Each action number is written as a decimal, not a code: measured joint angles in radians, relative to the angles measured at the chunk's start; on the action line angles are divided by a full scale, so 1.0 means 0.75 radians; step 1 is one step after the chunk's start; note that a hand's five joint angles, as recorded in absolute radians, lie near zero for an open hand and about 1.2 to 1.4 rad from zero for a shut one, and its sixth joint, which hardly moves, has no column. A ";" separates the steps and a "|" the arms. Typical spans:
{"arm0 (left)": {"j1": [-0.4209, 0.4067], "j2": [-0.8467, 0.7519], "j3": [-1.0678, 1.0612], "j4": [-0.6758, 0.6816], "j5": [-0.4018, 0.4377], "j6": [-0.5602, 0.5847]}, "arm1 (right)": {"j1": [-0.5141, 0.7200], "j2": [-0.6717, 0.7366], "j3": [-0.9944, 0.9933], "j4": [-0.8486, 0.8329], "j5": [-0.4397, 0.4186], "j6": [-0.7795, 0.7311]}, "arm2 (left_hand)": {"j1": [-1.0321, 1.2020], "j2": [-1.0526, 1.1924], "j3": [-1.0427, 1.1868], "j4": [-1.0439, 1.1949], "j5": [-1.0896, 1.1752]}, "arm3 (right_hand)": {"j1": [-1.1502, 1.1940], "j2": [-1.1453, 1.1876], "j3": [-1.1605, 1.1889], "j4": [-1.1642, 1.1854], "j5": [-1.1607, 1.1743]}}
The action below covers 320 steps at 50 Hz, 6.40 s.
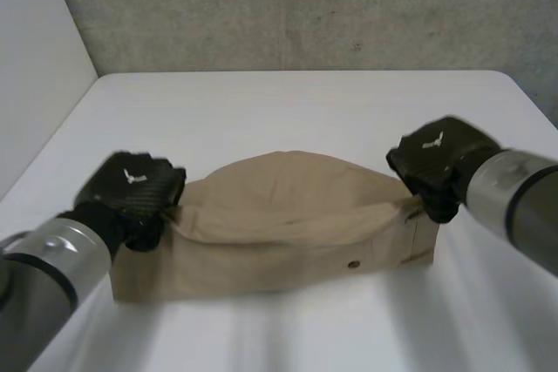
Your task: Fold the shorts.
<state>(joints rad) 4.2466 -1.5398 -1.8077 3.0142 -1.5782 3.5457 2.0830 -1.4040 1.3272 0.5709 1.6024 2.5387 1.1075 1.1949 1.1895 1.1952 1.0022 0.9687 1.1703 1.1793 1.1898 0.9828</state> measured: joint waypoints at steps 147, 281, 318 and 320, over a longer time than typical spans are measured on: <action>-0.277 0.556 0.144 -0.252 -0.291 -0.160 | -0.439 -0.653 0.384 0.025 -0.228 -0.166 | 0.014 0.000 0.001 0.000 -0.069 | 0.000 0.000 0.000 0.000 0.021; -0.074 -0.105 -0.017 0.355 -0.100 -0.408 | -0.229 0.305 0.037 -0.727 -0.235 -0.004 | -1.220 -1.328 -1.306 -1.320 -1.277 | -0.030 0.004 0.023 0.000 -0.025; -0.358 -0.818 0.731 0.204 -0.200 -0.455 | -0.129 0.480 -0.088 -0.519 -0.473 0.631 | -1.220 -1.328 -1.306 -1.320 -1.277 | -1.024 -1.265 -1.288 -1.276 -1.218; -0.369 -0.880 0.766 0.173 -0.220 -0.471 | -0.128 0.529 -0.102 -0.495 -0.446 0.595 | -1.220 -1.328 -1.306 -1.320 -1.277 | -1.024 -1.265 -1.288 -1.276 -1.218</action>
<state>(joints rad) 3.9701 -2.2002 -1.2330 3.1441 -1.7434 3.1922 1.9867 -1.0070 1.2509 0.2000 1.2681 2.9846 0.1926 0.1992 0.2098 0.2051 0.0446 0.2005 0.2213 0.2134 0.2331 0.0697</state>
